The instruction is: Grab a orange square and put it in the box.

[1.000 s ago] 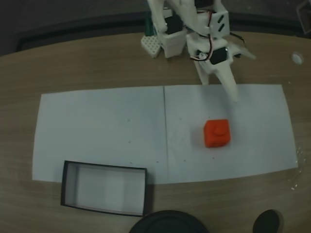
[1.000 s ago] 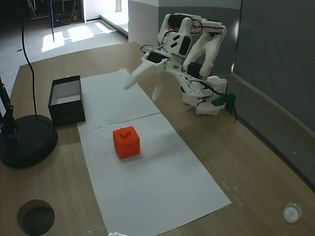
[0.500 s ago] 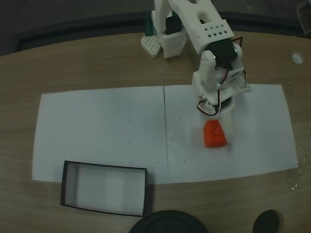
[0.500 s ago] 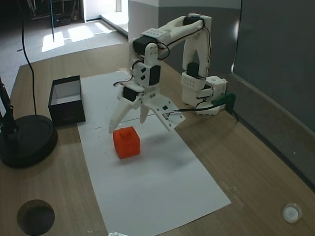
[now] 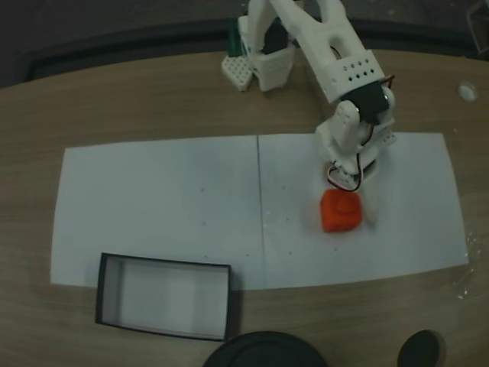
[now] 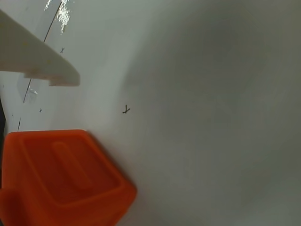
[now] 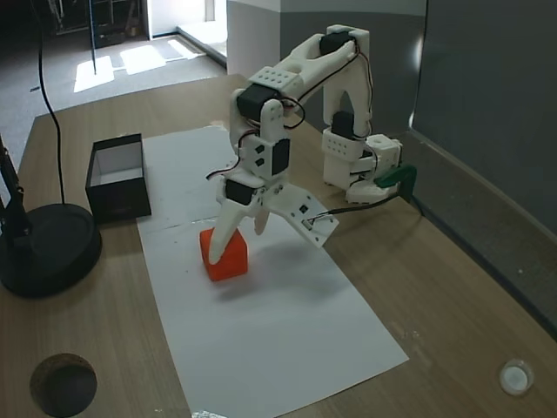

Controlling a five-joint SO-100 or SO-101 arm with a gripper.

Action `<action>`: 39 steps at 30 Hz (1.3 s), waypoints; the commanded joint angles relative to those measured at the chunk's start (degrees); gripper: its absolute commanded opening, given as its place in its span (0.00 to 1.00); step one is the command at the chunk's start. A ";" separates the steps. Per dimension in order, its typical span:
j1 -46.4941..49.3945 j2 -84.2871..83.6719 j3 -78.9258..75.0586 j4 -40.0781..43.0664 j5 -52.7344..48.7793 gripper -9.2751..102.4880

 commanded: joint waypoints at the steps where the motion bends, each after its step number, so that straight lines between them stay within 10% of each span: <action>1: 0.09 0.62 -2.72 -0.18 -0.18 0.46; 16: 0.44 0.44 -2.72 -2.20 -0.18 0.14; 27: 0.44 1.23 -2.72 -1.49 -0.09 0.51; 39: 11.51 0.35 -5.98 -1.41 -4.04 0.49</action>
